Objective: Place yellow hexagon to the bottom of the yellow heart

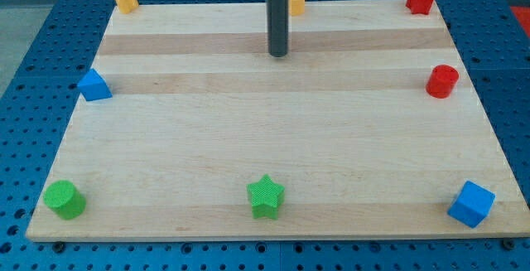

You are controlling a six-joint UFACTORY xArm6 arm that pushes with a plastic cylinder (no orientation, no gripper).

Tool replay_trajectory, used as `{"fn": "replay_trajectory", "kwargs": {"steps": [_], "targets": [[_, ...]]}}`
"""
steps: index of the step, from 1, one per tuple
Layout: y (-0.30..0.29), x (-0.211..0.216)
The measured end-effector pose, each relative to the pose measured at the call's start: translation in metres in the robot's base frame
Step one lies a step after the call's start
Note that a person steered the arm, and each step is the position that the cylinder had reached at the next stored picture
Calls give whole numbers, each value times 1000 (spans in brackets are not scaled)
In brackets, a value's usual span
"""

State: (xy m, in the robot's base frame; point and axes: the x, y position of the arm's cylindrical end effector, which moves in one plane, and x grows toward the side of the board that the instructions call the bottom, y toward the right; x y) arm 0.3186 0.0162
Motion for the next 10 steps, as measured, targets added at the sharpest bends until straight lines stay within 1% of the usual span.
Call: {"fn": "replay_trajectory", "kwargs": {"steps": [1, 3, 4, 5, 8, 10], "targets": [[21, -26], [89, -69], [101, -122], [96, -127], [55, -126], [-1, -127]]}}
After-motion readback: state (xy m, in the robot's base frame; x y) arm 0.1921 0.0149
